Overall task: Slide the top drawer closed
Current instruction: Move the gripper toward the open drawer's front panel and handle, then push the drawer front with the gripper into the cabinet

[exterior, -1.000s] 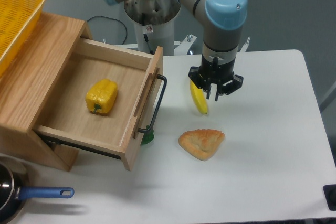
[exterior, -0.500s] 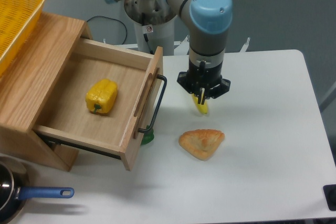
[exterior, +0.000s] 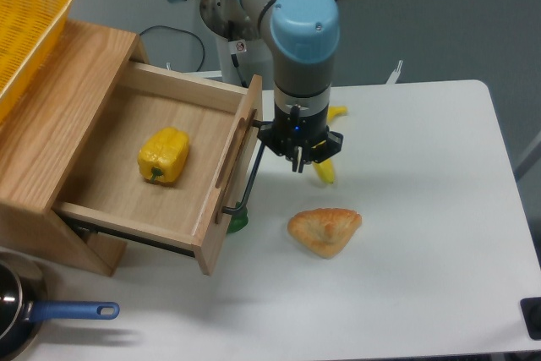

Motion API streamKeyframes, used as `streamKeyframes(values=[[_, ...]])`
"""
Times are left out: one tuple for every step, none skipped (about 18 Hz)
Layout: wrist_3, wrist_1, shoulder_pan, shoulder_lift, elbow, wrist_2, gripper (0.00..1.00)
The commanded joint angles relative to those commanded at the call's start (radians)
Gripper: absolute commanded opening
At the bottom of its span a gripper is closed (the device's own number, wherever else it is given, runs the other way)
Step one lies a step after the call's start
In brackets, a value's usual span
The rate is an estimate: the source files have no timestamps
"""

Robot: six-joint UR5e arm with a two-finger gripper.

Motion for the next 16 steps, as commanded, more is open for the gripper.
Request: streamKeyframes(values=[[-0.006, 0.002, -0.008, 0.000, 0.000, -0.002, 0.17], [-0.012, 0.000, -0.012, 0.000, -0.002, -0.002, 0.17], [-0.023, 0.002, -0.021, 0.000, 0.000, -0.002, 0.17], [-0.031, 0.002, -0.026, 0.000, 0.000, -0.003, 0.17], [-0.034, 0.002, -0.032, 0.000, 0.002, -0.003, 0.17], [-0.041, 0.002, -0.037, 0.000, 0.005, -0.005, 0.17], [-0.049, 0.002, -0.046, 0.000, 0.008, -0.012, 0.17], [-0.054, 0.002, -0.051, 0.002, 0.008, -0.017, 0.17], [-0.057, 0.002, -0.054, 0.003, 0.008, -0.018, 0.17], [-0.061, 0.002, -0.058, 0.006, 0.008, -0.021, 0.17], [-0.068, 0.002, -0.064, 0.011, 0.008, -0.021, 0.17], [-0.071, 0.002, -0.066, 0.011, 0.006, -0.021, 0.17], [-0.075, 0.002, -0.069, 0.011, 0.006, -0.021, 0.17], [-0.083, 0.002, -0.078, 0.011, 0.006, -0.021, 0.17], [-0.086, 0.002, -0.086, 0.011, 0.006, -0.021, 0.16], [-0.089, 0.002, -0.087, 0.011, 0.006, -0.021, 0.17]])
